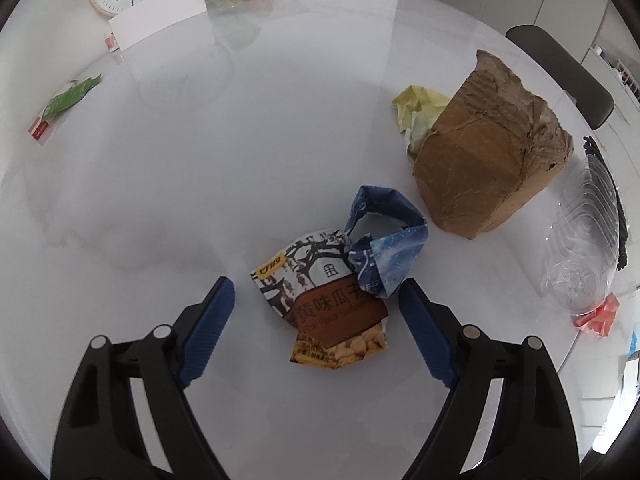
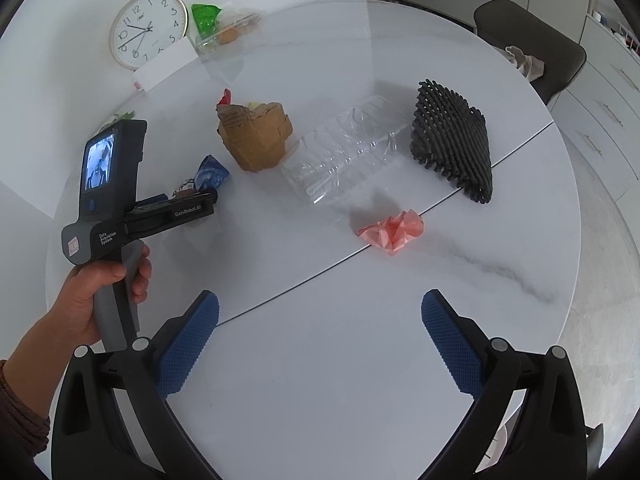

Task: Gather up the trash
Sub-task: 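Grasp the printed snack bag with the left gripper while the right grasps the blue cloth, then carry the snack bag with the left gripper while the right drops the blue cloth into the bin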

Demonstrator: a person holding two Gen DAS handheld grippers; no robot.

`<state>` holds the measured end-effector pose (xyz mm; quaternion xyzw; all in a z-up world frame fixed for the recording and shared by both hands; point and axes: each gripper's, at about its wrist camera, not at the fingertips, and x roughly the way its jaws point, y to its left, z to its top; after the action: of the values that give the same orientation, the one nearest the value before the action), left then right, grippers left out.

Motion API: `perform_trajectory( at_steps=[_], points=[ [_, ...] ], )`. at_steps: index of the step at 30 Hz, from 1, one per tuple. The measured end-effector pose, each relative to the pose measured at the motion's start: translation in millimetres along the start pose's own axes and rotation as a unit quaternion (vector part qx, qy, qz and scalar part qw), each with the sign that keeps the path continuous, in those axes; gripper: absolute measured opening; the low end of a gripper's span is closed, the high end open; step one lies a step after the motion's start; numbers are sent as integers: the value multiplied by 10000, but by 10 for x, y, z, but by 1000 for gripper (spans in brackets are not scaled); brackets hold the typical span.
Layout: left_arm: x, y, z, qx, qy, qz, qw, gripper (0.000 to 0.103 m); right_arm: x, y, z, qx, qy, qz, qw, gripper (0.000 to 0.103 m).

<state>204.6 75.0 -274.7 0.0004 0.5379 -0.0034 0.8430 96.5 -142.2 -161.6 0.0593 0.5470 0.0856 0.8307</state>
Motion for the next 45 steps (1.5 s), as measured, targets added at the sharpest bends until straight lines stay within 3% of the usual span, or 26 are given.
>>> perform_trajectory(
  at_steps=[6,7,10,18,24,30,33,35,37,45],
  points=[
    [-50,95,32,64,-73,-129,9999,42,52,117,117,-157,-85,68,9998,101],
    [-66,125,27,32,-72,-204,9998,41,74,150,142,-207,-92,75,9997,101],
    [-75,256,30,-119,-43,-488,9987,40,187,308,254,-386,-114,140,9991,101],
    [-264,652,-45,-287,-132,-551,9980,40,665,770,537,-613,-77,584,9964,101],
    [-652,918,-217,-188,-222,-351,9990,40,1202,1144,836,-479,2,754,9960,85],
    [-814,1196,-350,-372,-52,-363,9986,40,1565,1350,1067,-472,101,386,9981,74],
    [-823,1263,-379,-361,9,-320,9988,40,1708,1404,1159,-573,208,222,9979,60],
    [-847,1296,-395,-322,11,-311,9990,40,1738,1434,1188,-691,199,80,9974,45],
    [-874,1300,-407,-268,4,-293,9992,40,1727,1430,1187,-747,211,-33,9970,41],
    [-1026,1191,-414,0,-69,-298,9995,40,1345,1248,957,-515,181,281,9981,39]
  ],
)
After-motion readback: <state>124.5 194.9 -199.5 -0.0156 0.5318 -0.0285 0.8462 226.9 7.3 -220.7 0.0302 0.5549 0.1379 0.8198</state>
